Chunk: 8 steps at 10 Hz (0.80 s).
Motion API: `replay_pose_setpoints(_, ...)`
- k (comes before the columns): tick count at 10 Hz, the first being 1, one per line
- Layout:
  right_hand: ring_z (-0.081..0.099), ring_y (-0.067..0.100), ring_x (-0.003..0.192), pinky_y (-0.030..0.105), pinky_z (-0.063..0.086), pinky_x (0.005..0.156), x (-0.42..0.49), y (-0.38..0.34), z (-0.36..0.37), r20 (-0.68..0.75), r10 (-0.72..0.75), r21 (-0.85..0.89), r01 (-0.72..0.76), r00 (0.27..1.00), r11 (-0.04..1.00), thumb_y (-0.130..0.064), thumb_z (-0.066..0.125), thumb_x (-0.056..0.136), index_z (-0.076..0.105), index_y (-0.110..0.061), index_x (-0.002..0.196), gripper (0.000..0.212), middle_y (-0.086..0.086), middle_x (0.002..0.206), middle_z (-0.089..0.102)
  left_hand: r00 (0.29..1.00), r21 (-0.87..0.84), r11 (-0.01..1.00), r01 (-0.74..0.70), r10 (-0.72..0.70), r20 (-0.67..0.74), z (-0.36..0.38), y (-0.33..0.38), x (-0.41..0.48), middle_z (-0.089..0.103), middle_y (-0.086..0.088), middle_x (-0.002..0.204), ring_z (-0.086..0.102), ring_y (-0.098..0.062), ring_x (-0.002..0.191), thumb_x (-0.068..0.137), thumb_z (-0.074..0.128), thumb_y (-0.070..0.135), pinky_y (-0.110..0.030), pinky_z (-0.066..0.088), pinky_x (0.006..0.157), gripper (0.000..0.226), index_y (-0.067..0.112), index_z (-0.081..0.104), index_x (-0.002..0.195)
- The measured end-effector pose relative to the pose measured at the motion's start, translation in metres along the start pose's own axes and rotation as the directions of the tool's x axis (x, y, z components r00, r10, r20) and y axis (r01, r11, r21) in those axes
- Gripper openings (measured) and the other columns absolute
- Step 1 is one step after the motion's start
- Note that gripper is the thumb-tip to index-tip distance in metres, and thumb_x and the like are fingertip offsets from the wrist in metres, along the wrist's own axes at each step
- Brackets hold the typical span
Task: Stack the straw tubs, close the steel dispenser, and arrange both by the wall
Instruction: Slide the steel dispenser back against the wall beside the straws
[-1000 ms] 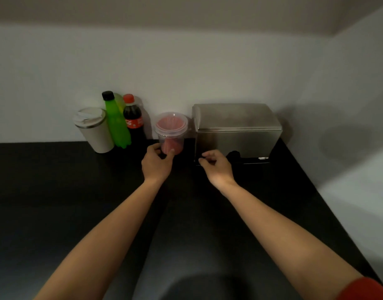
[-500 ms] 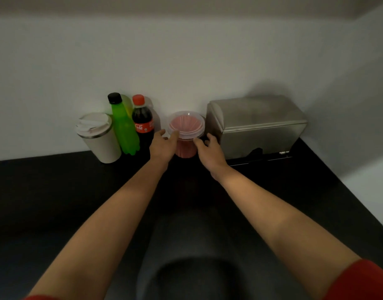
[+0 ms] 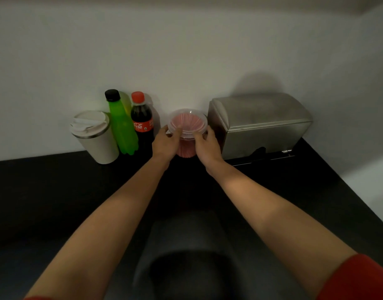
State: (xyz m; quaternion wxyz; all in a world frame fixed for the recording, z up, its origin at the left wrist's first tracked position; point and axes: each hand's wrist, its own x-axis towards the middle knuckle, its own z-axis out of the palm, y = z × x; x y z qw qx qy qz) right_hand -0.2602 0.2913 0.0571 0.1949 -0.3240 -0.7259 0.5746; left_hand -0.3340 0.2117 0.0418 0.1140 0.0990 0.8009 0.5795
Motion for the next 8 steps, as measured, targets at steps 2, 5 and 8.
replay_pose_setpoints(2,0.048,0.026,0.125,0.034,0.039,0.102,0.0,0.001,-0.002,0.017,-0.001,0.015,0.001,1.0,1.0,-0.029,0.048,0.092,0.029,-0.018,0.145,0.058,0.009,0.139,0.05,0.999,0.016,1.0,-0.011,0.011,0.034,-0.002,0.003,0.001,0.053,-0.014,0.136,0.051,-0.028,0.123,0.091,0.052,0.048,-0.043,0.043,0.102,0.063,0.008,0.042,0.138)
replay_pose_setpoints(5,0.051,0.022,0.122,0.028,0.04,0.094,0.0,0.003,-0.003,0.056,-0.015,0.07,0.011,0.998,0.997,-0.03,0.051,0.09,0.031,-0.02,0.145,0.059,0.007,0.137,0.052,1.0,-0.004,1.0,-0.001,0.001,0.028,-0.003,0.003,0.0,0.054,-0.012,0.135,0.052,-0.027,0.121,0.091,0.052,0.047,-0.043,0.044,0.101,0.062,0.008,0.042,0.139)
replay_pose_setpoints(8,0.047,0.019,0.125,0.024,0.034,0.089,-0.007,0.004,-0.005,0.1,-0.033,0.055,0.028,0.994,0.998,-0.038,0.056,0.088,0.026,-0.023,0.146,0.067,0.005,0.14,0.047,1.0,0.034,0.999,0.001,-0.001,-0.006,-0.005,0.005,-0.01,0.041,-0.016,0.146,0.042,-0.027,0.131,0.087,0.058,0.048,-0.036,0.037,0.106,0.079,0.006,0.026,0.146)
